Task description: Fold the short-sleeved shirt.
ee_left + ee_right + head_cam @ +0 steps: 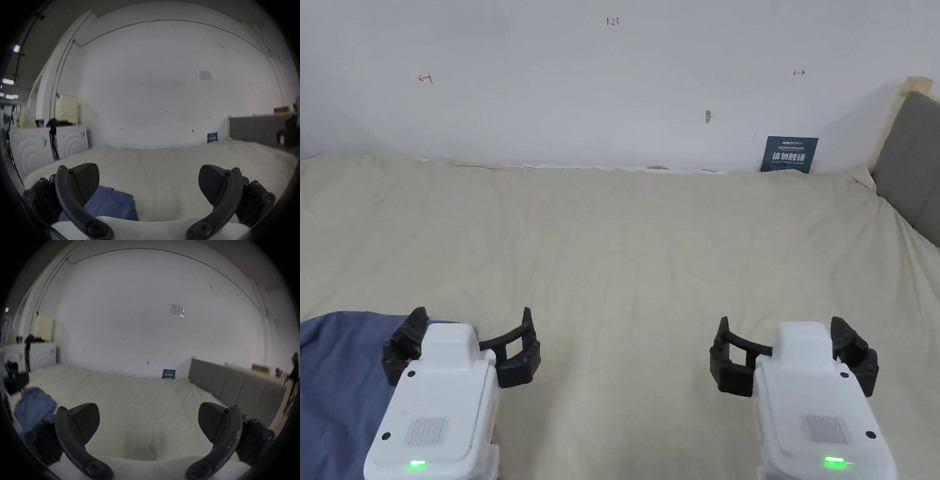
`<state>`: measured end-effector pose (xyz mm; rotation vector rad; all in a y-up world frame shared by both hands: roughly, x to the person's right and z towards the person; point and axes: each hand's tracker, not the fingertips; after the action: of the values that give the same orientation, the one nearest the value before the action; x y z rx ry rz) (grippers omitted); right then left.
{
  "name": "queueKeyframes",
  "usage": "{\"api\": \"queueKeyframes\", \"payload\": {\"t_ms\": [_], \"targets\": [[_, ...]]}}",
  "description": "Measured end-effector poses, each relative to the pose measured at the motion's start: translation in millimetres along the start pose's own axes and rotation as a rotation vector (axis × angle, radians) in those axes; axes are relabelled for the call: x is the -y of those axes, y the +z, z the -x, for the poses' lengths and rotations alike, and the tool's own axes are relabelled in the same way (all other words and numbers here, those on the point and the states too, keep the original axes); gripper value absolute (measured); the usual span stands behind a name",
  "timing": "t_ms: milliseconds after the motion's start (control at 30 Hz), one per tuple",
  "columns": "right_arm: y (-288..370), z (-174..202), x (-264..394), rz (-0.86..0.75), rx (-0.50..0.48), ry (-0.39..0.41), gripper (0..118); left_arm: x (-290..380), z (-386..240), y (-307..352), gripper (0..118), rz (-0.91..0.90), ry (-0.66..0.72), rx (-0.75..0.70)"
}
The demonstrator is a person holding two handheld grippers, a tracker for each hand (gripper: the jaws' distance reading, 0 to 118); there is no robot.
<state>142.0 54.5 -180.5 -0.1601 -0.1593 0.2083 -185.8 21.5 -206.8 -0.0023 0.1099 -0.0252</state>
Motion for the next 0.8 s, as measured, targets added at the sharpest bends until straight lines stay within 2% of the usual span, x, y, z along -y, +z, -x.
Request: {"api": "queueKeyframes", "payload": {"t_ms": [100,167,233,267,300,333,367,433,500,567,600,667,700,800], "targets": [[7.6,23.1,-9.4,-0.121,0.152,0.355,118,-10.0,22.5,-9.9,118,0.084,0.516,0.054],[14.3,40.4,-7.9,-0.266,0.251,0.640,118,-1.7,45.3,-14.9,118,0.117,1.034,0.092],[17.6,50.7,-2.1,-0.377,0.332,0.829,118,14.3,57.4,-17.3,118,0.168,1.402,0.094],[20.4,53.7,-2.0,-0.416,0.358,0.879,118,19.5,60.5,-15.3,118,0.177,1.518,0.096],[21.0,53.9,-1.9,-0.434,0.367,0.895,118,24.4,61.1,-13.7,118,0.178,1.560,0.089],[21.7,54.0,-2.8,-0.412,0.340,0.853,118,24.9,60.8,-11.8,118,0.174,1.551,0.081],[21.3,51.4,-5.7,-0.381,0.300,0.789,118,21.0,61.0,-9.8,118,0.161,1.440,0.068],[19.8,44.1,-13.3,-0.270,0.222,0.597,118,-10.9,40.0,1.9,118,0.137,1.102,0.027],[16.4,30.1,-19.4,-0.160,0.126,0.360,118,-30.5,23.8,6.9,118,0.094,0.676,0.004],[7.4,10.5,-18.1,-0.084,0.022,0.116,118,-25.4,11.4,0.6,118,0.022,0.269,-0.016],[5.5,4.3,-16.4,-0.059,-0.013,0.020,118,-25.2,2.7,1.7,118,-0.008,0.103,-0.024],[2.3,-4.8,-11.1,-0.027,-0.061,-0.101,118,-17.9,-11.6,2.2,118,-0.051,-0.111,-0.037],[0.6,-7.5,-8.5,-0.007,-0.073,-0.139,118,-15.0,-15.2,2.2,118,-0.058,-0.165,-0.041],[-2.1,-11.1,-3.9,0.015,-0.079,-0.168,118,-11.7,-16.4,2.1,118,-0.050,-0.168,-0.037]]}}
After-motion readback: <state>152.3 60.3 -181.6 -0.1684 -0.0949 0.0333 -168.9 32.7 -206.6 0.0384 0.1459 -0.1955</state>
